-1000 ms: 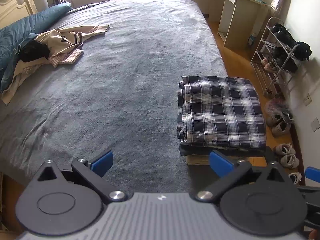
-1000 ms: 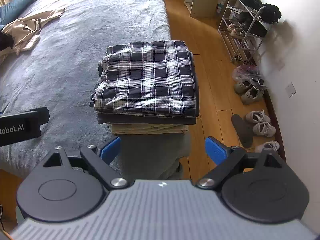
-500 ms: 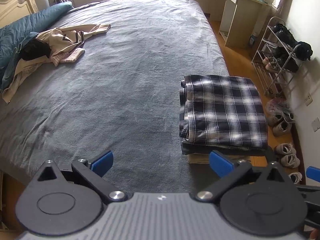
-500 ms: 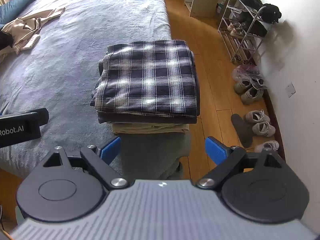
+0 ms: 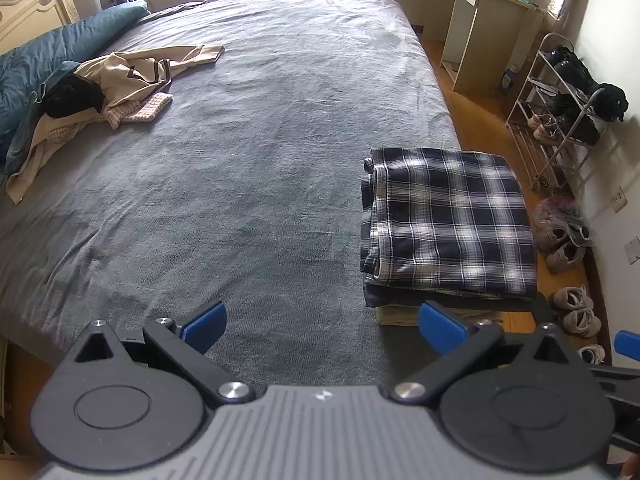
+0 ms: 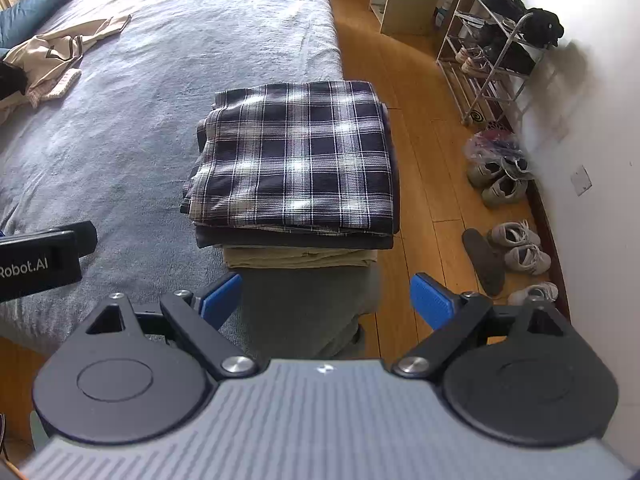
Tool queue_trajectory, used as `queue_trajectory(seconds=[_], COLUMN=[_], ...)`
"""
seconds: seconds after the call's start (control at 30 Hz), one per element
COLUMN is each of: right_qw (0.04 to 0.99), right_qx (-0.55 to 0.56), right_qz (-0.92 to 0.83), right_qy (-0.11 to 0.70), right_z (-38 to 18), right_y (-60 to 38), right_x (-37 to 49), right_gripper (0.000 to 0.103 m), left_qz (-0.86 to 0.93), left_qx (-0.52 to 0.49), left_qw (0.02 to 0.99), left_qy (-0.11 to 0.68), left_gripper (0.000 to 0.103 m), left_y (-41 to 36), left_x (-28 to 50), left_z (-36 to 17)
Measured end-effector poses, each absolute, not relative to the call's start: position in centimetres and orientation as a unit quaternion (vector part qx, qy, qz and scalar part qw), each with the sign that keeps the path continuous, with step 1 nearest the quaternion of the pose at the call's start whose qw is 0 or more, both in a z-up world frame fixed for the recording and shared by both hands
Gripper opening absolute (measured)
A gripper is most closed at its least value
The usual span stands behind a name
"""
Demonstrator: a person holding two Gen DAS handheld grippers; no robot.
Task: Fold clothes
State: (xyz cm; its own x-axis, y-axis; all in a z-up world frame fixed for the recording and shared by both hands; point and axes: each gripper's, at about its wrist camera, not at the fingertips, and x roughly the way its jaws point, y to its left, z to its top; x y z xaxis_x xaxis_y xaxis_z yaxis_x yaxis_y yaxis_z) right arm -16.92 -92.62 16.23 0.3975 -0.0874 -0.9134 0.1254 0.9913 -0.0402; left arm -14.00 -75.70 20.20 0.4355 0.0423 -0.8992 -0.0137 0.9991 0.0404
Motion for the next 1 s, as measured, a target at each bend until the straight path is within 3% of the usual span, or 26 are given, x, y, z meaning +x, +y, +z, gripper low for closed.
queue_trajectory(seconds=[1.0], right_qw=[0.831], right_qx=[0.025], right_qz=[-0.065], right_qy=[0.552], right_z=[15.69], right_y=[-93.33], right_x=[-16.14], right_gripper=[0.091], left_qz=[0.021], left_qx=[0.021], left_qw=[0.843], left_qy=[0.537], left_gripper=[0.103], left_y=[-76.47], left_x=[-13.14], left_z=[19.69])
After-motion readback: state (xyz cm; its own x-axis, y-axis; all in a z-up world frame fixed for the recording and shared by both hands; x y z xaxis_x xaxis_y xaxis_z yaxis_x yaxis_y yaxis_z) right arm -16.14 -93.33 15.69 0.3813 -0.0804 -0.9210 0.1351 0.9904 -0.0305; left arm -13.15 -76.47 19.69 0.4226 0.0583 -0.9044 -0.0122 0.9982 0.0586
